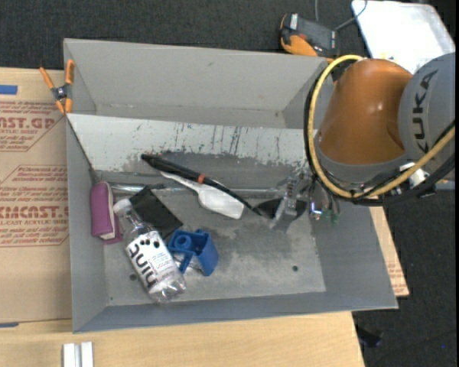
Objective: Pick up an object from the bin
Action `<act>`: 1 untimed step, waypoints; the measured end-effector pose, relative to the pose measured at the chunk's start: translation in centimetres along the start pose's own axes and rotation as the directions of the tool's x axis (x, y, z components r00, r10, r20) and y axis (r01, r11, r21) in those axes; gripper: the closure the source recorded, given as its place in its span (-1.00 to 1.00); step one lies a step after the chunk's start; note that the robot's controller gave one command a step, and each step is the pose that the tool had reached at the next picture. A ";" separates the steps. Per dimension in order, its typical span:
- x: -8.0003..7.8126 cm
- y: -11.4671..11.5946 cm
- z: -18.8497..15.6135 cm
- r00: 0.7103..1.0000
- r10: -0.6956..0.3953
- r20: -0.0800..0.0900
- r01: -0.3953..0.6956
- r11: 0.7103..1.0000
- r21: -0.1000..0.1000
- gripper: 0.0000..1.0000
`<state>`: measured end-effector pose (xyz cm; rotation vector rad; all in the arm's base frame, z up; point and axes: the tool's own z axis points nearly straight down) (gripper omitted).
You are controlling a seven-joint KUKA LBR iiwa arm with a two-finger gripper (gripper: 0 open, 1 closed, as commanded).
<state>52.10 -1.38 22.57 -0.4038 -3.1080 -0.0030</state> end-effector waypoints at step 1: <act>0.0 0.0 -2.1 1.000 -0.001 -0.002 0.001 1.000 0.000 1.00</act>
Offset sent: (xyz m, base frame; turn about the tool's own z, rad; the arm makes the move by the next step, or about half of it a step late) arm -0.0001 0.0003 0.0247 -0.0005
